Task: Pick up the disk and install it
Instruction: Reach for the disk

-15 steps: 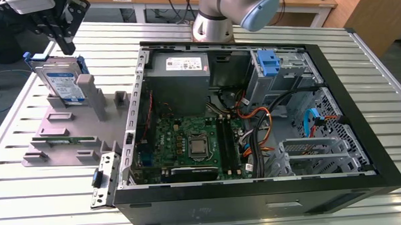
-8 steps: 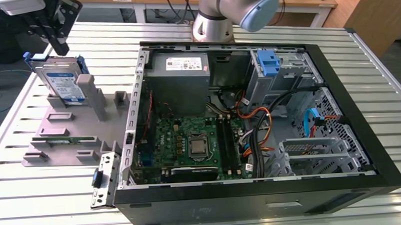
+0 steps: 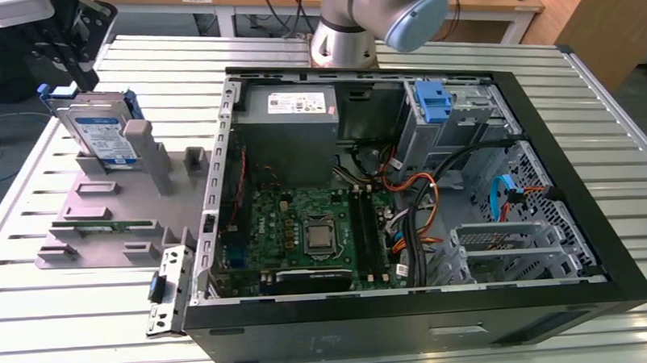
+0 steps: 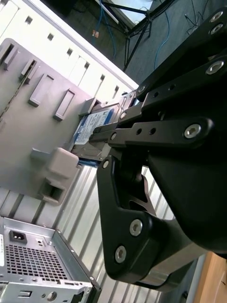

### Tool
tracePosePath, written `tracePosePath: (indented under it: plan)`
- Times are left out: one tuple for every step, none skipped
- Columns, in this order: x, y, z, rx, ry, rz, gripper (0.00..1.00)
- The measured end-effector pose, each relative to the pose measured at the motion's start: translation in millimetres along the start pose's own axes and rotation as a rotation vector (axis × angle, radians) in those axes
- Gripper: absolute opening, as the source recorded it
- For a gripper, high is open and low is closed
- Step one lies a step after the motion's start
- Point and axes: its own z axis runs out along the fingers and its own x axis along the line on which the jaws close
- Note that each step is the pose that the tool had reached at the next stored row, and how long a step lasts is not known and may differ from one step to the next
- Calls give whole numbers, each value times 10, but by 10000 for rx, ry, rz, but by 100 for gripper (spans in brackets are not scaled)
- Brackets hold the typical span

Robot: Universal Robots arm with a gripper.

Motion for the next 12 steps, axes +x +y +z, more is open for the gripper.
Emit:
tracePosePath:
  plan:
    - [15,11,11,0,0,0,11]
    - [30,24,21,1,1,0,11]
    - [45,39,32,1,1,1,11]
    - [59,54,42,0,0,0,11]
    - [74,72,52,0,0,-1,11]
    - [88,90,63,0,0,-1,11]
    - [105,106,74,-1,-2,0,11]
    - [114,118,84,-2,-3,1,11]
    - [122,127,92,-1,-2,0,11]
    - [129,133,97,0,0,0,11]
    - [133,137,100,1,1,1,11]
    - [135,138,100,2,2,0,11]
